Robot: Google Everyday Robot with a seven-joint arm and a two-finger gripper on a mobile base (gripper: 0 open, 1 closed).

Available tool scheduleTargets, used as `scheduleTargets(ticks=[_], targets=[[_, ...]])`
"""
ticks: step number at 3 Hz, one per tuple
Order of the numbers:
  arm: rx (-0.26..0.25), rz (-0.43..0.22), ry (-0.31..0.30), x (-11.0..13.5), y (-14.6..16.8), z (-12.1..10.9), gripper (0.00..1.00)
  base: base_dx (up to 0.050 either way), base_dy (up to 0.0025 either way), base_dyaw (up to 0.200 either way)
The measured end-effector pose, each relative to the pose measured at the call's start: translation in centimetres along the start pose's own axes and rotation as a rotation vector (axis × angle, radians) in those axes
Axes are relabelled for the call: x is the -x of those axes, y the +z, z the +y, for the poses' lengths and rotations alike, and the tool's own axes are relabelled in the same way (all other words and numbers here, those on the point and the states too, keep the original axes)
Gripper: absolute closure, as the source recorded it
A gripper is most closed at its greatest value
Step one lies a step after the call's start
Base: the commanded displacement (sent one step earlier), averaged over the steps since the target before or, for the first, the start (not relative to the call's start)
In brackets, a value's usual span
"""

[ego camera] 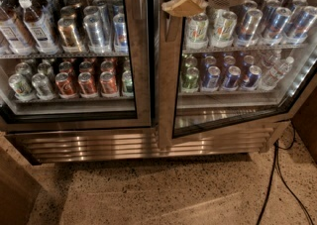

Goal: Open right fridge door

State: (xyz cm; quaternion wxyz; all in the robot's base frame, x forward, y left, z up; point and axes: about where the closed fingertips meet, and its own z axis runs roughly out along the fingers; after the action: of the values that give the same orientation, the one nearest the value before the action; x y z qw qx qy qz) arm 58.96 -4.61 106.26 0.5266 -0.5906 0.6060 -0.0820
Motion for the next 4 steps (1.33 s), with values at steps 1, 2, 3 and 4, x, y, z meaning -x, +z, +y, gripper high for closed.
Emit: scheduleTargets(ticks=[1, 2, 3, 4], targets=[[-0.013, -0.006, -0.009, 0.4, -1.5, -0.7, 1.0, 0.0, 0.0, 0.0], [-0.013, -0.006, -0.009, 0.4, -1.5, -0.7, 1.0, 0.0, 0.0, 0.0], [0.05, 0.015, 0.003, 0.1, -2.3, 0.0, 1.0, 0.0, 0.0, 0.0], [0.061, 0.028, 0.008, -0.1, -4.4, -0.2, 1.0, 0.0, 0.0, 0.0]])
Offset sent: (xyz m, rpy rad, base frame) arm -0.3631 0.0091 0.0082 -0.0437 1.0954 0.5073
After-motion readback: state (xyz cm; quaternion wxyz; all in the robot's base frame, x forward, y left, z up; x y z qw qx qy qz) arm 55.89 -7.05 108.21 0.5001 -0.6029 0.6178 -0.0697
